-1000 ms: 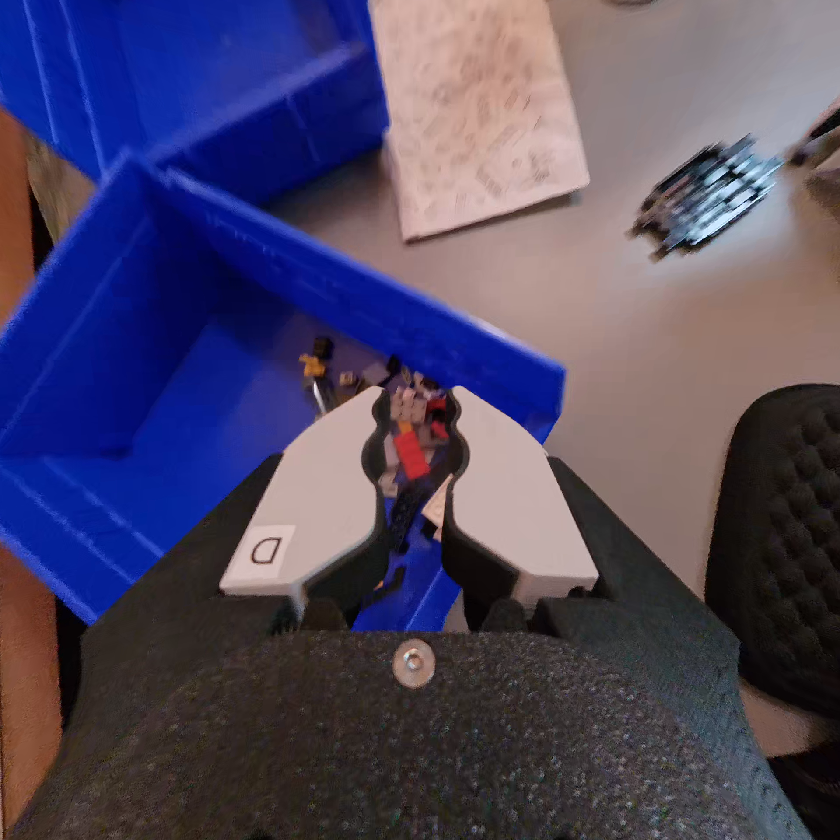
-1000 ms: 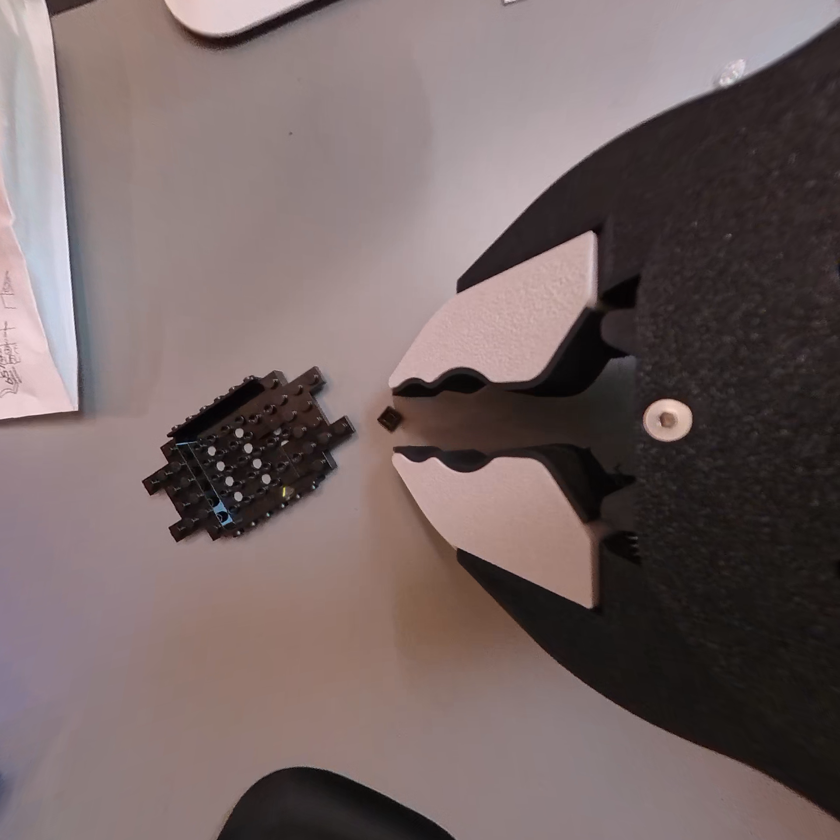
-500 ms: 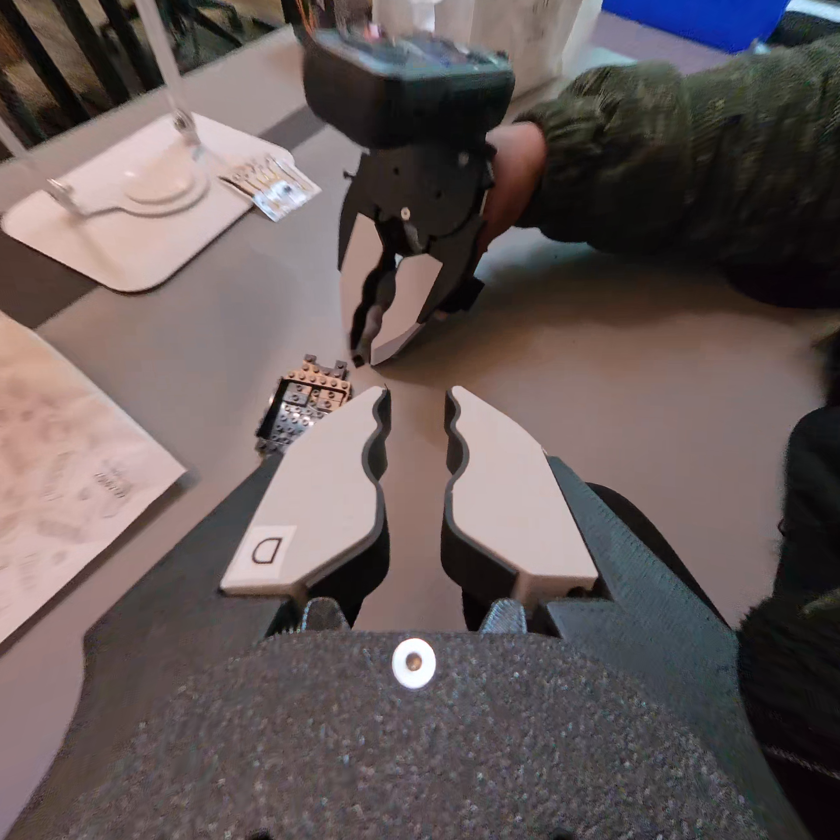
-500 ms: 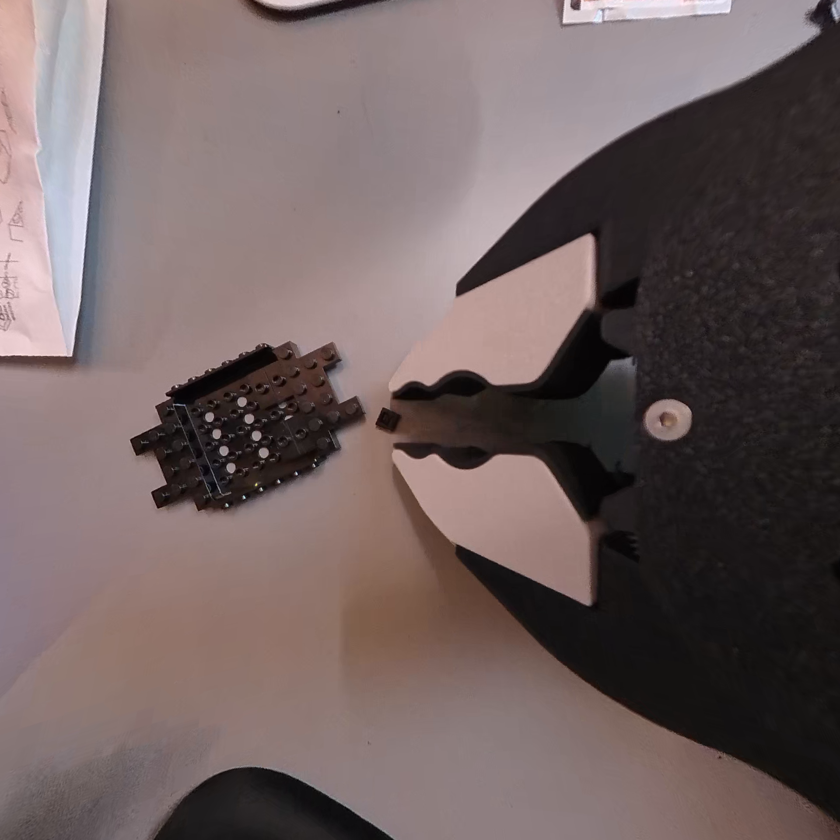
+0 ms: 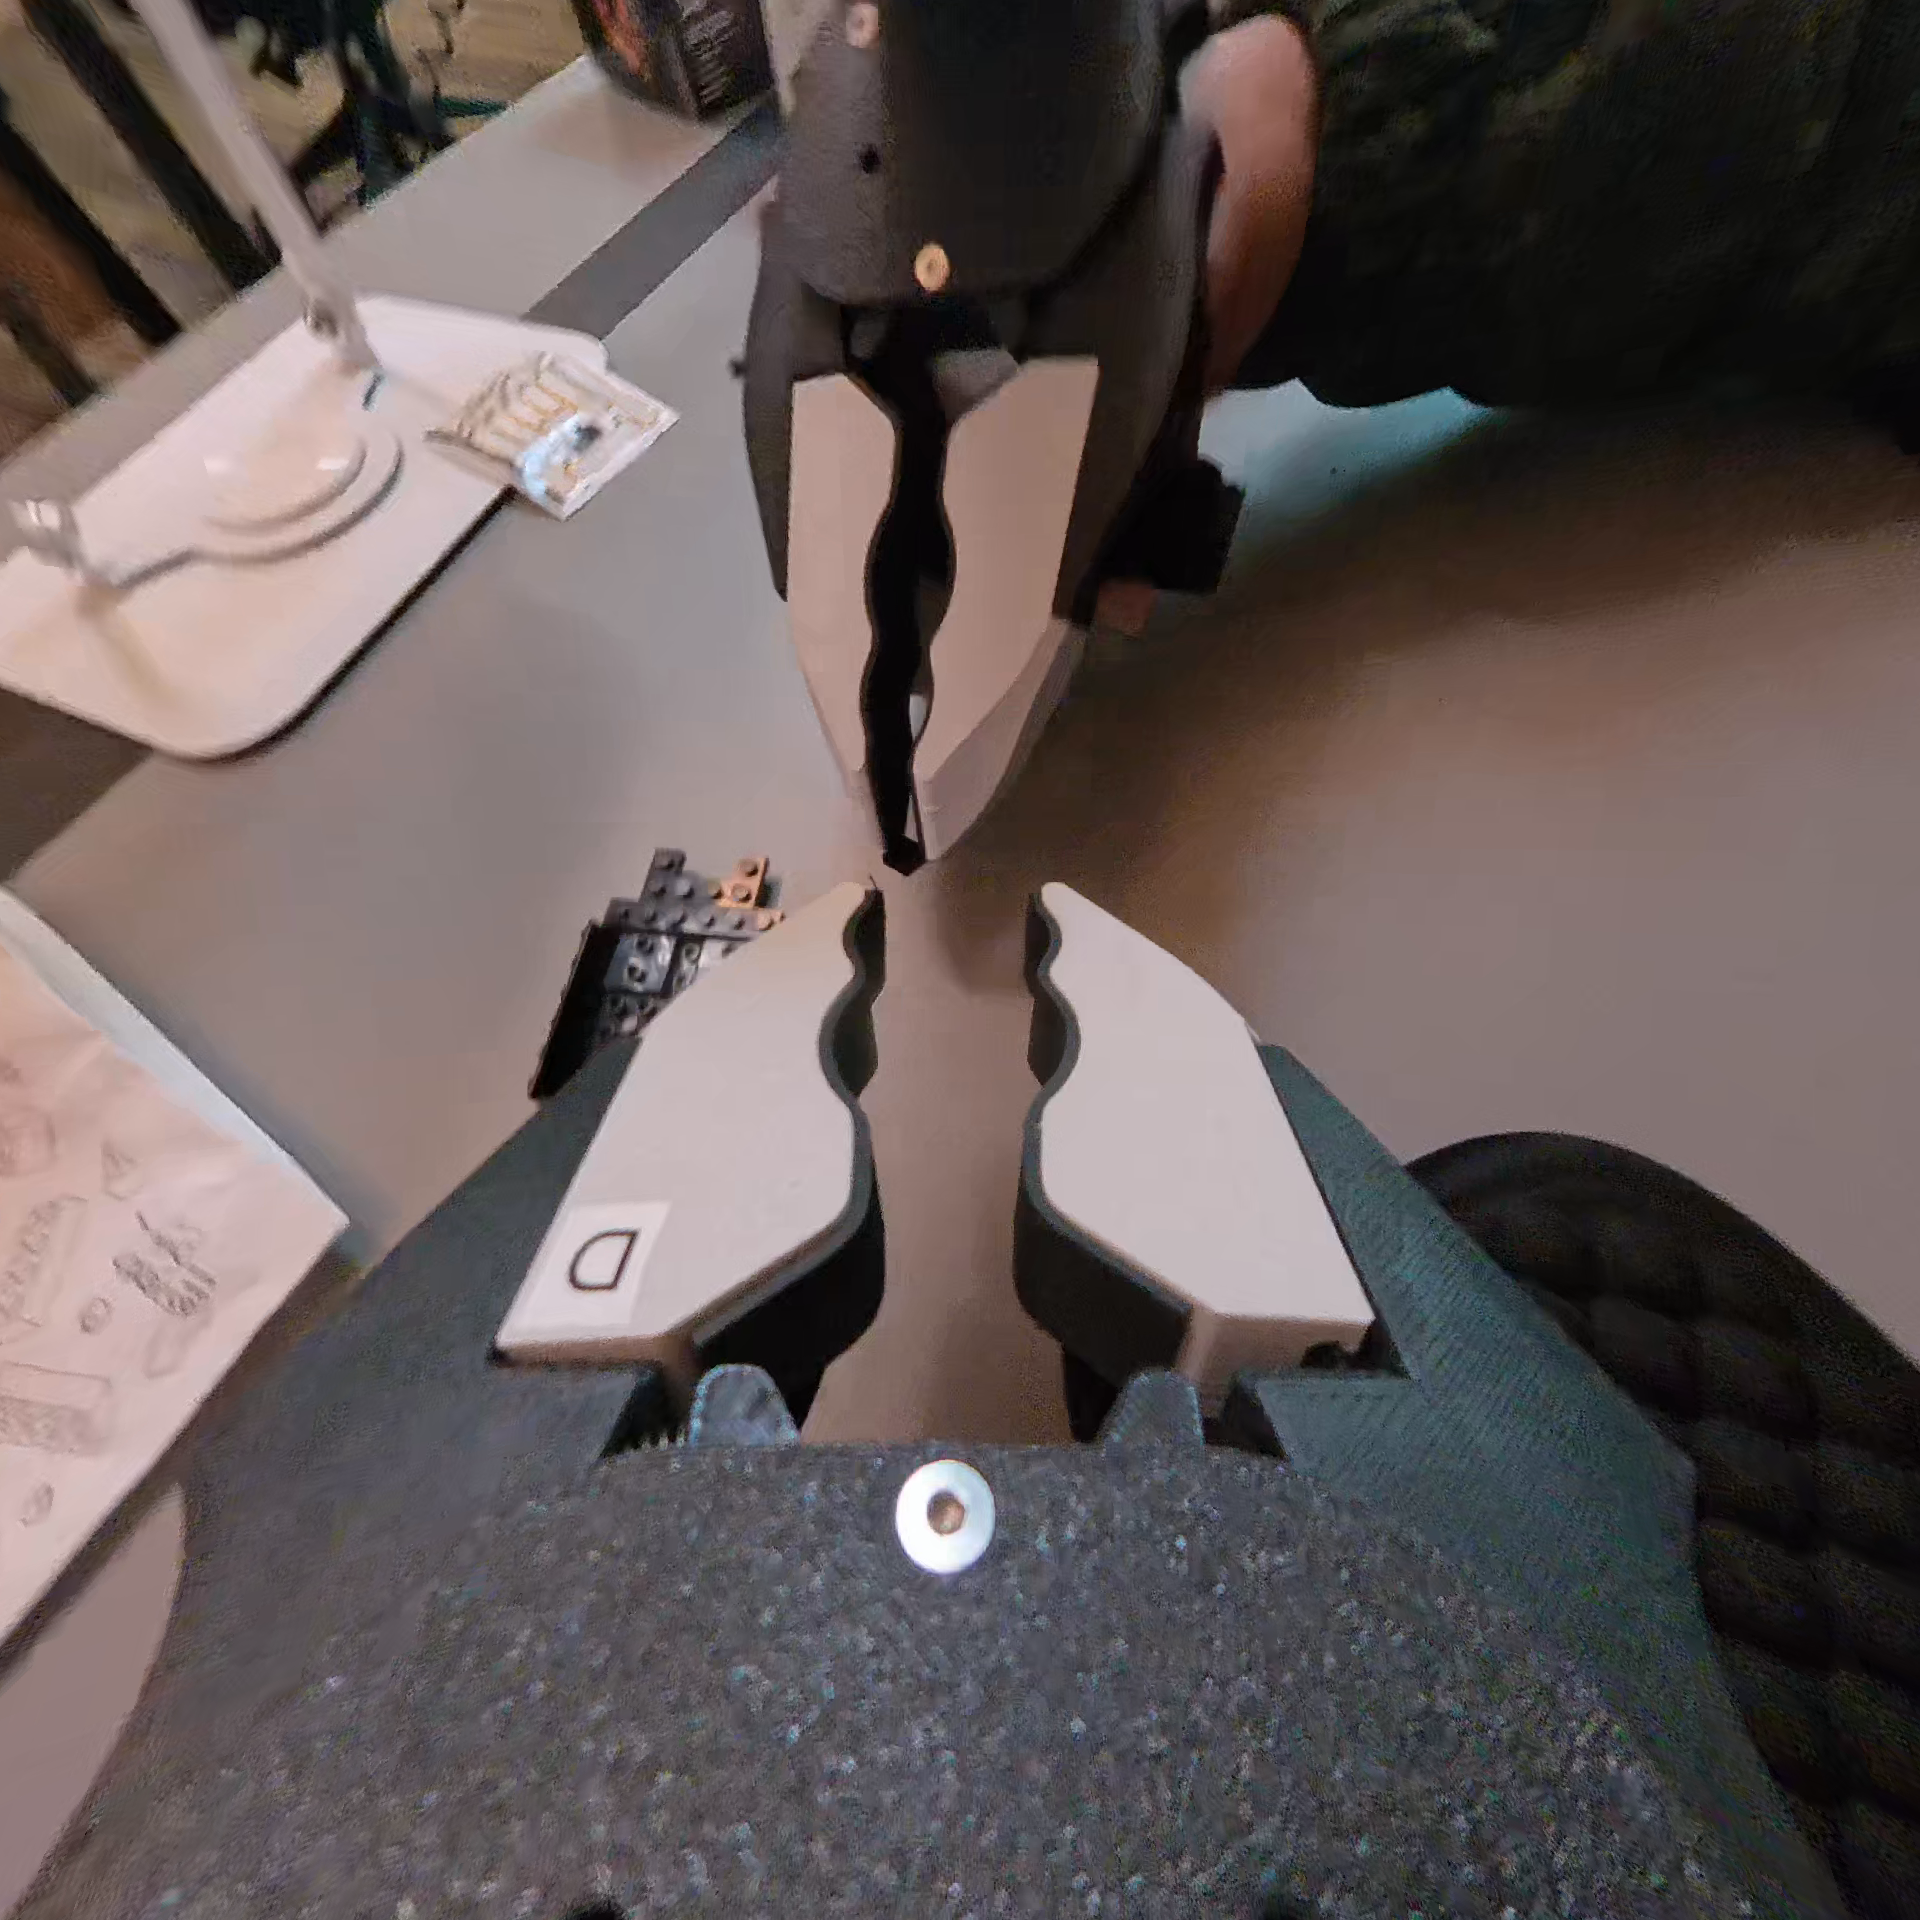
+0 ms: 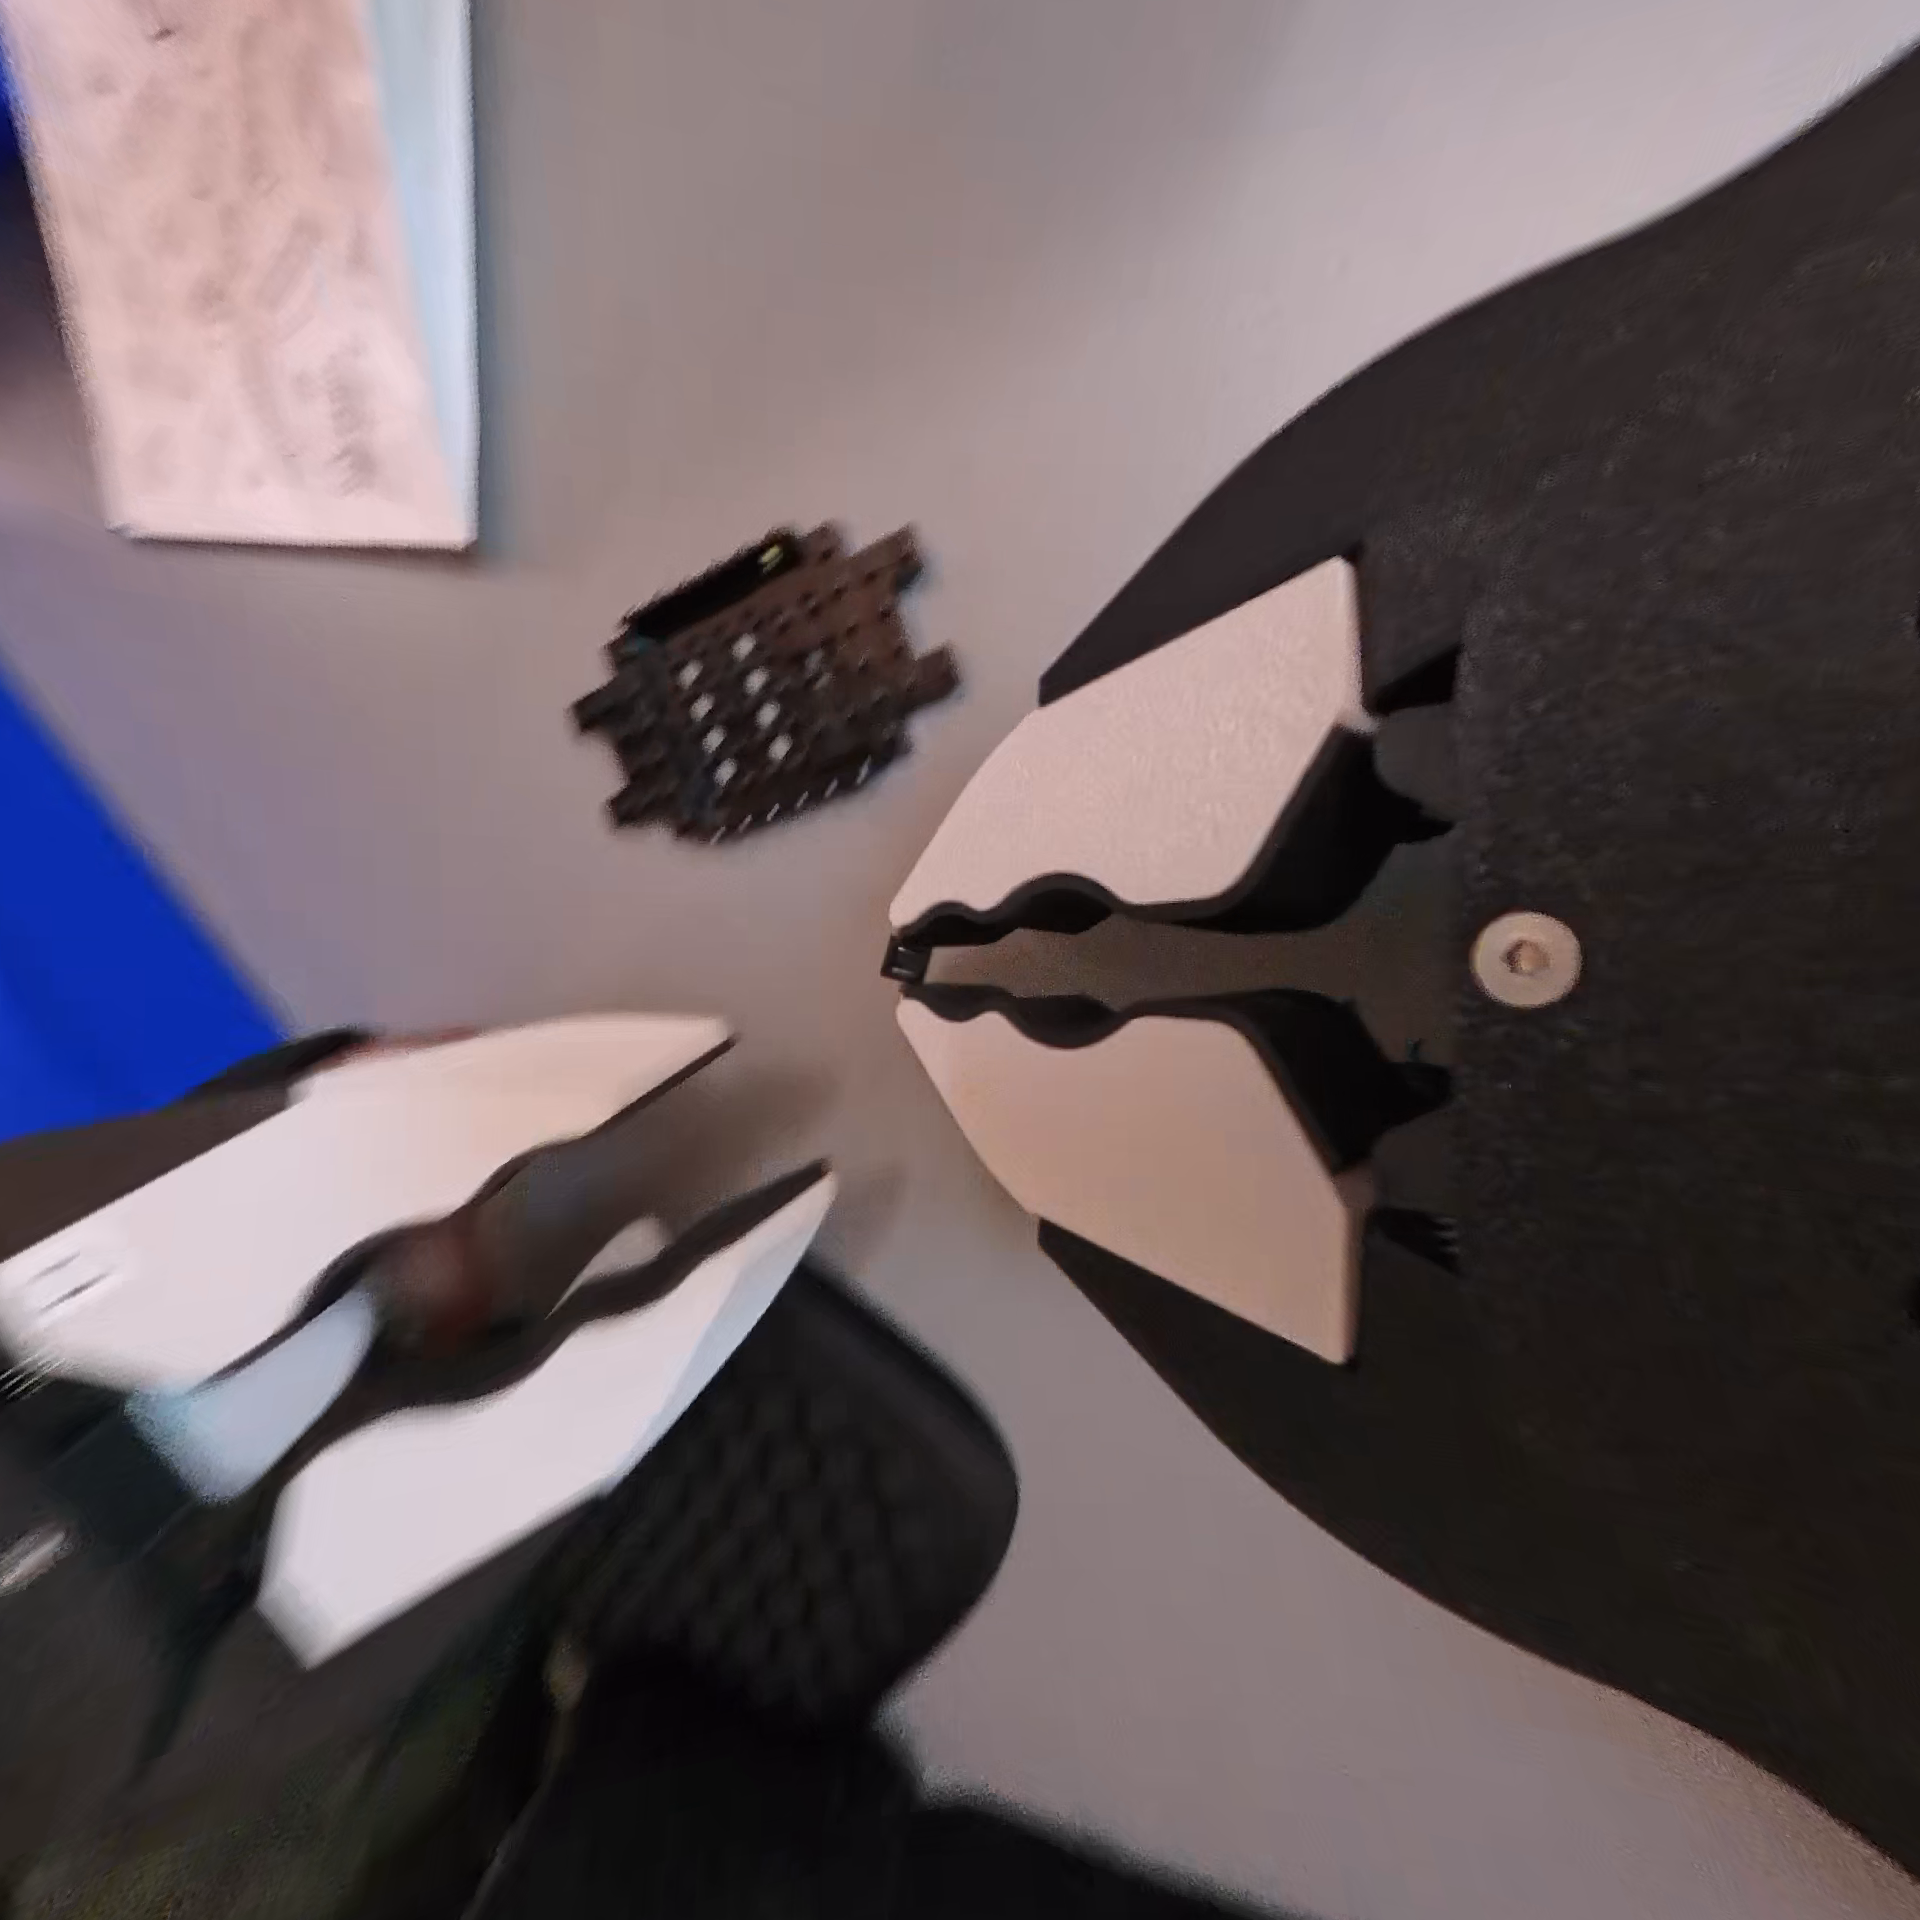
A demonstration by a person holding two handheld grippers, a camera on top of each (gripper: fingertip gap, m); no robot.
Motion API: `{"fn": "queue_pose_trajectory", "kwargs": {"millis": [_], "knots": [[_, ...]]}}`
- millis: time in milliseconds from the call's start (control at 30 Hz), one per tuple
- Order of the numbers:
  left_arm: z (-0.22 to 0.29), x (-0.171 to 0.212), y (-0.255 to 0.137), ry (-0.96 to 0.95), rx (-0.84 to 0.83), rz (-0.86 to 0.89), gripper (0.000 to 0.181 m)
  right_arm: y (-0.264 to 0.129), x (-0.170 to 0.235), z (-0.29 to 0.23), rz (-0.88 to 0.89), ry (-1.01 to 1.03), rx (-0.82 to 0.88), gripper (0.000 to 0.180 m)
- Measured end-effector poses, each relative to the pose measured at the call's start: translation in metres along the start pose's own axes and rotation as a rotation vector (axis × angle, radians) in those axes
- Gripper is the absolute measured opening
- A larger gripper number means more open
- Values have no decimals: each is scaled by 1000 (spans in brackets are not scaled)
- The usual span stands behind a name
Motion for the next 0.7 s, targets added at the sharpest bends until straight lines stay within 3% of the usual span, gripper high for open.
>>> {"fn": "queue_pose_trajectory", "kwargs": {"millis": [33, 167, 333, 433, 700], "knots": [[5, -3, 1, 54, 0, 12, 24, -6, -5, -9, 46, 12, -39, 7], [21, -16, 3, 255, -58, 58, 22, -20, -17, -38, 140, 69, -192, 6], [32, -25, 1, 396, -122, 70, 11, -25, -19, -47, 175, 104, -236, 7], [35, -31, -5, 450, -165, 102, 14, -29, -18, -46, 203, 145, -261, 7], [43, -34, -10, 539, -171, 95, 3, -34, -19, -52, 256, 203, -337, 6]]}}
Point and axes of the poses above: each gripper's, where its closed fingertips meet, y out along the fingers, x out of its underside, z = x × y across the jaws, the point moved 5 cm from there along -y, back along the fingers, and after that the axes turned 1 degree about x, right-handed, at the moved point
